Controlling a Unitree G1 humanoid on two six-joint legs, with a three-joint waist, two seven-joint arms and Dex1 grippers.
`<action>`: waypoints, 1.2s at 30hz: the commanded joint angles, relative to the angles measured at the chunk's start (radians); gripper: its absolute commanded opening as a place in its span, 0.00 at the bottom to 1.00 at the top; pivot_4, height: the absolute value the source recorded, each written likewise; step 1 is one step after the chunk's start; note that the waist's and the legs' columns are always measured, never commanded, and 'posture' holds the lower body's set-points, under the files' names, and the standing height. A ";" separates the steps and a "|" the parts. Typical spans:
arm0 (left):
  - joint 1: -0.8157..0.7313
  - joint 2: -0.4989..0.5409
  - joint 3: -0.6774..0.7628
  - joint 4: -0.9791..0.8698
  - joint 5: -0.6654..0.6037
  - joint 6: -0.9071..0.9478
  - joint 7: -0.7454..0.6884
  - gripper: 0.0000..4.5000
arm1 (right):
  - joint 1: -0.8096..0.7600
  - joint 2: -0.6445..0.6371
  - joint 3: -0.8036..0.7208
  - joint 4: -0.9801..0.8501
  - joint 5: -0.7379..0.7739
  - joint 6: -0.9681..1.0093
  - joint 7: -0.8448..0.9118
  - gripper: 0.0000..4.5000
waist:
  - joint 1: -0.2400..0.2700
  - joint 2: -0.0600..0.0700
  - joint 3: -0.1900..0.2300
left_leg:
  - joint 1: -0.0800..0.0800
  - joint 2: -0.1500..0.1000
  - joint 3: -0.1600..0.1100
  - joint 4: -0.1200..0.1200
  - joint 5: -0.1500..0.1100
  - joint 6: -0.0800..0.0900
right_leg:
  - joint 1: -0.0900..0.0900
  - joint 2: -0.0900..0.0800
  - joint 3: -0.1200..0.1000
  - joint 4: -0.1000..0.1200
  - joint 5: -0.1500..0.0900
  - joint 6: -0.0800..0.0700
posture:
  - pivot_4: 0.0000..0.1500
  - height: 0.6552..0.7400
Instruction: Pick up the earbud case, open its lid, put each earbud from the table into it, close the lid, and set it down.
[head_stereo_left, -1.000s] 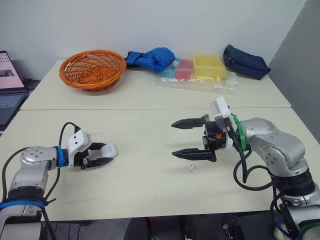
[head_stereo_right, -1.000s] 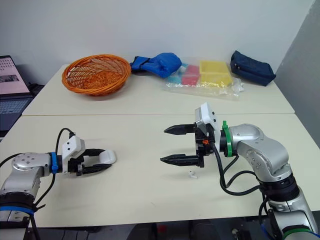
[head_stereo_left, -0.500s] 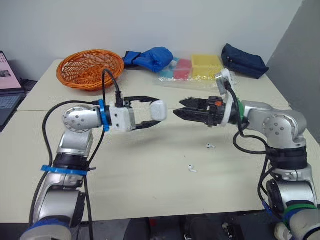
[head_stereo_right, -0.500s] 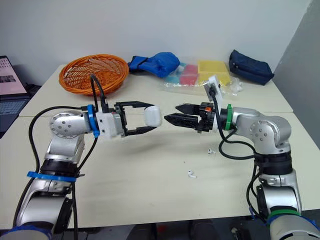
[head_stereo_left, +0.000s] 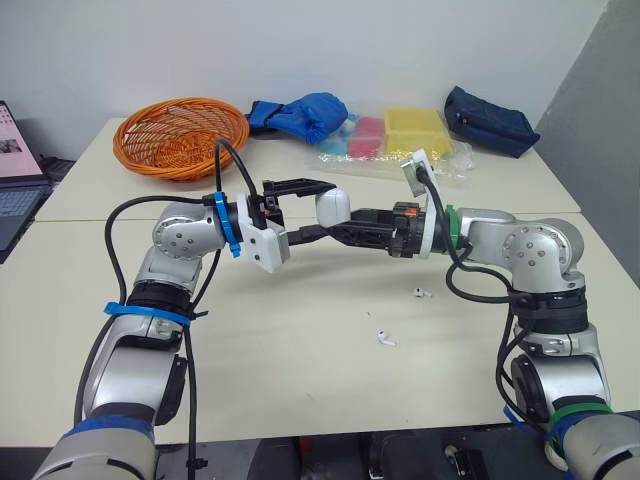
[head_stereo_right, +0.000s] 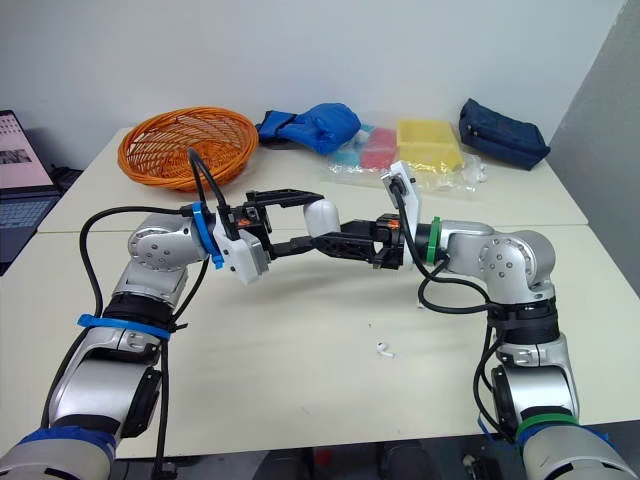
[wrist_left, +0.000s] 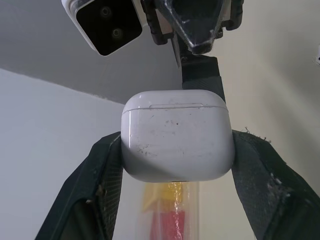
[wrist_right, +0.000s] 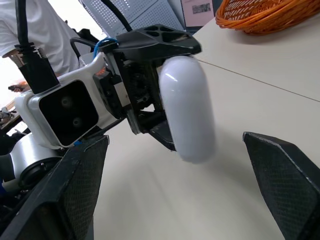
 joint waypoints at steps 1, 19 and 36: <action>-0.028 0.020 -0.005 0.016 -0.006 -0.038 0.041 0.62 | -0.017 0.018 0.009 -0.015 -0.041 -0.068 -0.005 1.00 | -0.001 0.000 0.000 | 0.000 0.000 0.000 0.000 0.000 0.000 | 0.000 0.000 0.000 0.000 0.000 0.000 | 1.00 1.00; -0.031 0.042 -0.057 0.025 0.011 -0.071 0.112 0.62 | -0.045 0.064 0.060 0.045 -0.149 -0.112 -0.003 1.00 | 0.000 0.000 0.000 | 0.000 0.000 0.000 0.000 0.000 0.000 | 0.000 0.000 -0.001 0.000 0.000 0.000 | 1.00 1.00; -0.024 0.054 -0.073 -0.004 0.014 -0.045 0.139 0.62 | -0.066 0.084 0.042 0.076 -0.170 -0.121 0.010 0.20 | 0.000 0.000 0.000 | 0.000 0.000 0.000 0.000 0.000 0.000 | 0.000 0.000 -0.001 0.000 0.000 0.000 | 1.00 1.00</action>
